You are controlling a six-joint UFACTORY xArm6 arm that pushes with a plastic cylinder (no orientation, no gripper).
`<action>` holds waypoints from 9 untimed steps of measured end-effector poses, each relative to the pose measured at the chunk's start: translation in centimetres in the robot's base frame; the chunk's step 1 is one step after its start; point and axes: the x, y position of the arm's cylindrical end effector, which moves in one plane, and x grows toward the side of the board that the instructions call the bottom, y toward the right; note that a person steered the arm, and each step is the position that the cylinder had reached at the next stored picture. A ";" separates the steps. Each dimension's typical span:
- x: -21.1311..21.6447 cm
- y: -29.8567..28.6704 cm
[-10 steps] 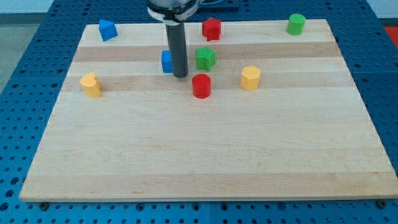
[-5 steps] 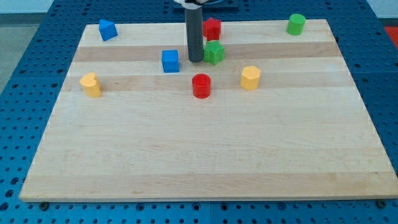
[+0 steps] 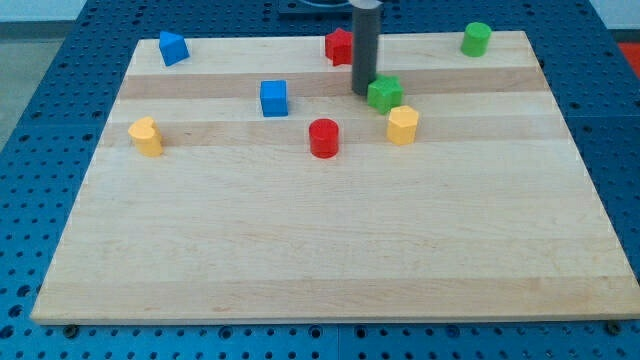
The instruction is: Move the green star to the centre right of the board
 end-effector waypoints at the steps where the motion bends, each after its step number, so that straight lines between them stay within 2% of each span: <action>1: 1.0 3.2; 5: 5.9 13.4; 6: 7.0 13.7; 8: 3.3 10.5; 9: 4.6 8.0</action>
